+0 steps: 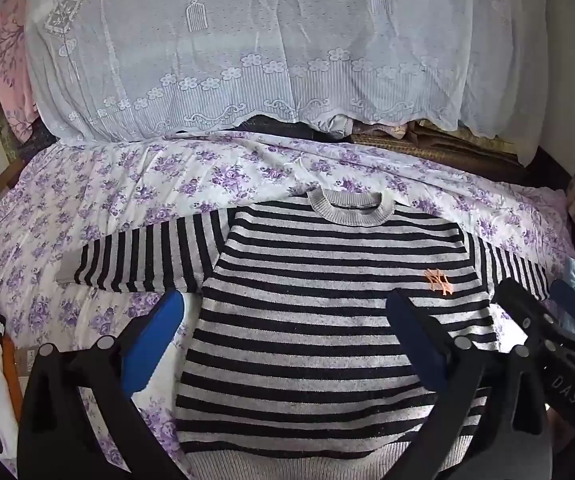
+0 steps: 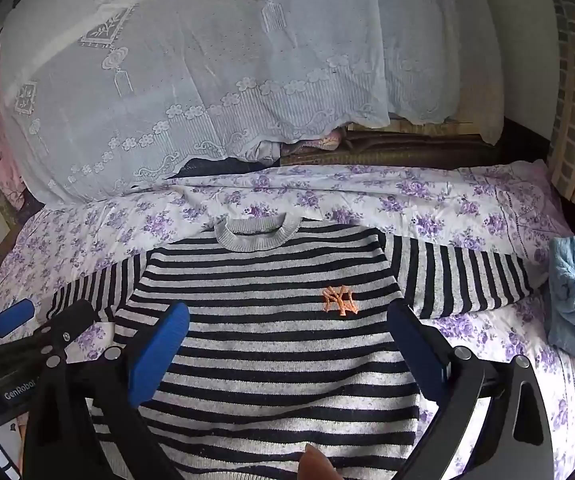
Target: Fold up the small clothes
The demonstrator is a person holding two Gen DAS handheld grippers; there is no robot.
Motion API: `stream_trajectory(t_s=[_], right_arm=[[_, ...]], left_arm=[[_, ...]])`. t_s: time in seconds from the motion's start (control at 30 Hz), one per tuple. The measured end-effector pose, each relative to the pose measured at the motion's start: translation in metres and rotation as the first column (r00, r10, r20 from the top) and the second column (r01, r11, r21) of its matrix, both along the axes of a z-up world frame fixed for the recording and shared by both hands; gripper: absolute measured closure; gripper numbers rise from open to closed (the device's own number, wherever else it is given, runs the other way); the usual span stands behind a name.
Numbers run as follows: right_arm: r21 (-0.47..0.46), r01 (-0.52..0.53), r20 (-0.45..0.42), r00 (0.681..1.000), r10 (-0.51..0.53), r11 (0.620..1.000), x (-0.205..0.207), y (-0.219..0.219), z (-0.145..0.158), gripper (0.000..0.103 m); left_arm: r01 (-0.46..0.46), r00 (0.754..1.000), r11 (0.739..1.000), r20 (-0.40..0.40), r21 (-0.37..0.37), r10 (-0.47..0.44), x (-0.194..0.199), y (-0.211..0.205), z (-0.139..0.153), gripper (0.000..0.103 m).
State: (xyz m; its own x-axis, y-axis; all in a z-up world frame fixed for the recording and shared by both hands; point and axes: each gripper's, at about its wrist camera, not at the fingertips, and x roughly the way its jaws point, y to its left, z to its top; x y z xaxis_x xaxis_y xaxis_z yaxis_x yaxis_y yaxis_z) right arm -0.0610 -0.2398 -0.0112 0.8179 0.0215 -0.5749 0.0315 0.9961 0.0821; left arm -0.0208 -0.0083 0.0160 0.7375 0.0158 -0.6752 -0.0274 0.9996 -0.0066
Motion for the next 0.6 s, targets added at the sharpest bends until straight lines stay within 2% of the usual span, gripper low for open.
stream_trajectory(t_s=[0.2,0.6], right_arm=[[0.0,0.001,0.016,1.0,-0.001,1.0,-0.005,-0.002,0.002,0.003],[0.002,-0.002,0.026,1.0,0.002,1.0,-0.007,0.0,0.005,0.003]], left_arm=[[0.009,1.0,1.0,0.008,0.023,-0.009,-0.006,-0.011,0.002,0.005],[0.005,1.0,1.0,0.023,0.014,-0.006,-0.008,-0.001,0.002,0.005]])
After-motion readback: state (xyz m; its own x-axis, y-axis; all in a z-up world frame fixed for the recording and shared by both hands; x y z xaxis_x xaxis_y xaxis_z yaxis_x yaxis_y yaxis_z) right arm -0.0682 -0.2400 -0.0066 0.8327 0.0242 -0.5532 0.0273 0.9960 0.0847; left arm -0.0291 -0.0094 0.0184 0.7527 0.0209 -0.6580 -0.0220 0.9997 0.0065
